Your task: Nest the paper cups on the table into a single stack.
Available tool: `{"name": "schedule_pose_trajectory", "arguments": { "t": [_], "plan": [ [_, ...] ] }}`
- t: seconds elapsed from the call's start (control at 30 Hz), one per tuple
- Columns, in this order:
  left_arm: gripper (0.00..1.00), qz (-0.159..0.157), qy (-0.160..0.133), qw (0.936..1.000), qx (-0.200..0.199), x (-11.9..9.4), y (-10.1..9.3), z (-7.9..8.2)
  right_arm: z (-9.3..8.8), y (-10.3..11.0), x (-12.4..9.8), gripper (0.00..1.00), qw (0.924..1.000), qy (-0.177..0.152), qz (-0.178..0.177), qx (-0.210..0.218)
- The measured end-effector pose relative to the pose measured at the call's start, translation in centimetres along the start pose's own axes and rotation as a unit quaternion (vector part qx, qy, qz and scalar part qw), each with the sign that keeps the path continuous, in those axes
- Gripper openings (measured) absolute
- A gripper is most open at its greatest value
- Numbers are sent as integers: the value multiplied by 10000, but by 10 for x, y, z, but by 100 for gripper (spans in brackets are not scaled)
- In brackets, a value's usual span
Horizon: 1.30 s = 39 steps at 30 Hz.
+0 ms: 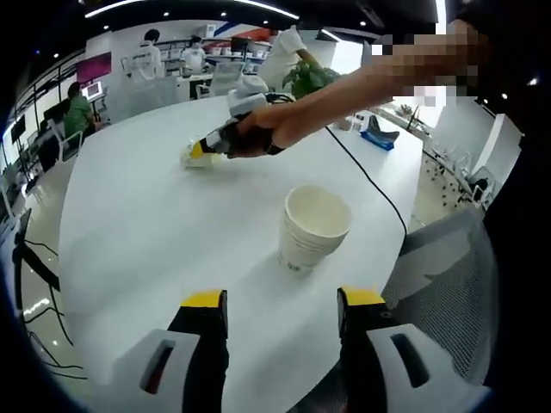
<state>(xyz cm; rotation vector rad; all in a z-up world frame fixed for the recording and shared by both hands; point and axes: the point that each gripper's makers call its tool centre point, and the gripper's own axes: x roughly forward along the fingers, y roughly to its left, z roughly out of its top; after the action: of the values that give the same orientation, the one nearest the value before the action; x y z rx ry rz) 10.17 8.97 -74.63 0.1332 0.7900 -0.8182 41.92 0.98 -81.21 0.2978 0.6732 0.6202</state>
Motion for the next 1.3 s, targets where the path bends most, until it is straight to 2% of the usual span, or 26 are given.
{"name": "schedule_pose_trajectory", "arguments": {
  "t": [0.23, 0.33, 0.47, 0.63, 0.83, 1.07, 1.1, 1.3],
  "plan": [
    [49, -32, 21, 10000, 10, 2, 0, -2, 4, 2, 0, 0, 9999, -35, 145, -73],
    [49, -48, 9, 10000, 16, 3, -1, -1, 4, 7, -8, 0, 9997, -70, 188, -104],
    [49, -75, 32, 9999, 111, 3, -2, 1, -2, 16, -24, 0, 9991, 33, 271, -324],
    [49, -42, -11, 9999, 143, 0, 0, 6, -6, 14, -38, 0, 9978, 136, 267, -594],
    [49, -46, -47, 9997, 234, 0, -4, 13, 0, 11, -52, 0, 9939, 224, 230, -1059],
    [49, -53, -83, 9991, 421, 4, -2, 21, -2, 15, -79, 0, 9819, 533, 245, -1801],
    [49, -53, -89, 9990, 431, 4, -2, 22, -1, 12, -81, 0, 9774, 610, 249, -2007],
    [50, -33, -122, 9983, 574, 6, -2, 29, -4, 11, -101, 0, 9612, 869, 311, -2600]
  ]
}}
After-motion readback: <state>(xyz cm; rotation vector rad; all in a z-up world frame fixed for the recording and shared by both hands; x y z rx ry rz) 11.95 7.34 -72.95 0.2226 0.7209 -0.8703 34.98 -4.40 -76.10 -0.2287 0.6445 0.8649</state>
